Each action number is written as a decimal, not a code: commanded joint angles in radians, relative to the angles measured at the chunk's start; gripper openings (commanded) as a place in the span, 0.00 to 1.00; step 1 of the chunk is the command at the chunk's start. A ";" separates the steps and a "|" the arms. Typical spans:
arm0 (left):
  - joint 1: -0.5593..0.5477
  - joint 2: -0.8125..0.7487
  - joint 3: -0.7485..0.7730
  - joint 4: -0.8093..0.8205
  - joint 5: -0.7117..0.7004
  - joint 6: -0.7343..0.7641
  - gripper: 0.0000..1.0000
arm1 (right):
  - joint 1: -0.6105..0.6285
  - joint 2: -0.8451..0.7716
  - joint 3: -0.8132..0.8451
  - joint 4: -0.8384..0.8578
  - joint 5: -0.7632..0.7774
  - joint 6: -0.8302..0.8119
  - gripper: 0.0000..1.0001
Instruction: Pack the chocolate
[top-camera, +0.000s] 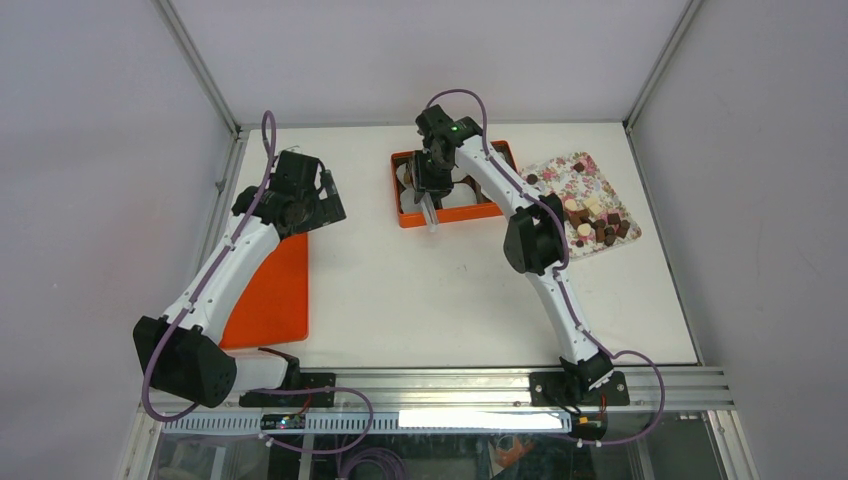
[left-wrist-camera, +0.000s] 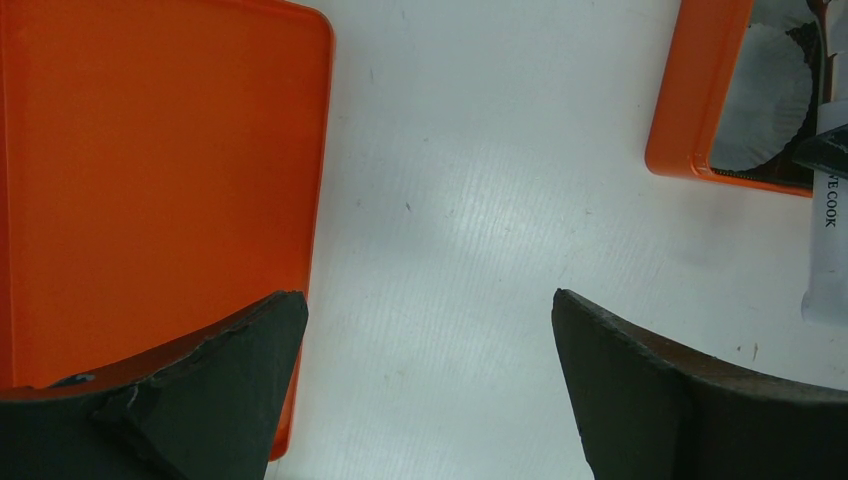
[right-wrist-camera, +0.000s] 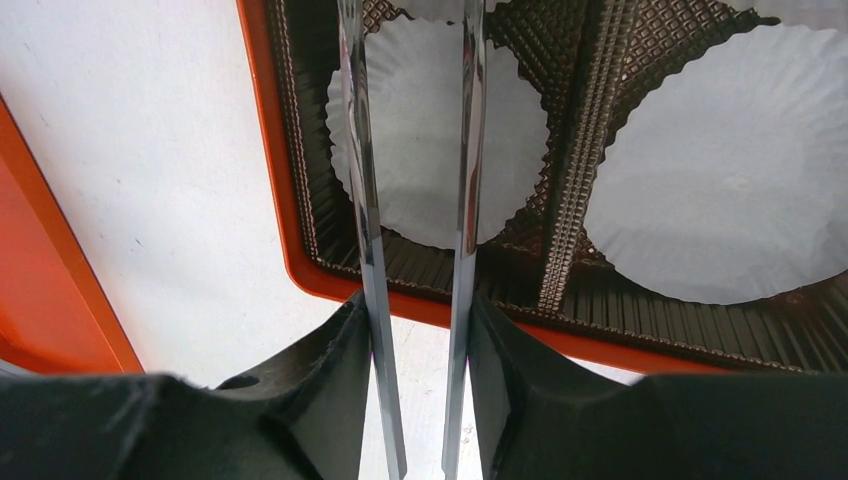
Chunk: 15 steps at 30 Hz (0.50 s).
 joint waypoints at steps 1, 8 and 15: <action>0.010 -0.038 0.005 0.003 0.007 -0.009 0.99 | 0.006 -0.017 0.050 0.041 -0.015 0.007 0.39; 0.011 -0.043 0.010 0.000 0.008 -0.009 0.99 | 0.006 -0.080 0.042 0.041 -0.001 -0.007 0.39; 0.010 -0.043 0.017 0.000 0.018 -0.012 0.99 | -0.011 -0.268 -0.043 0.052 0.036 -0.054 0.36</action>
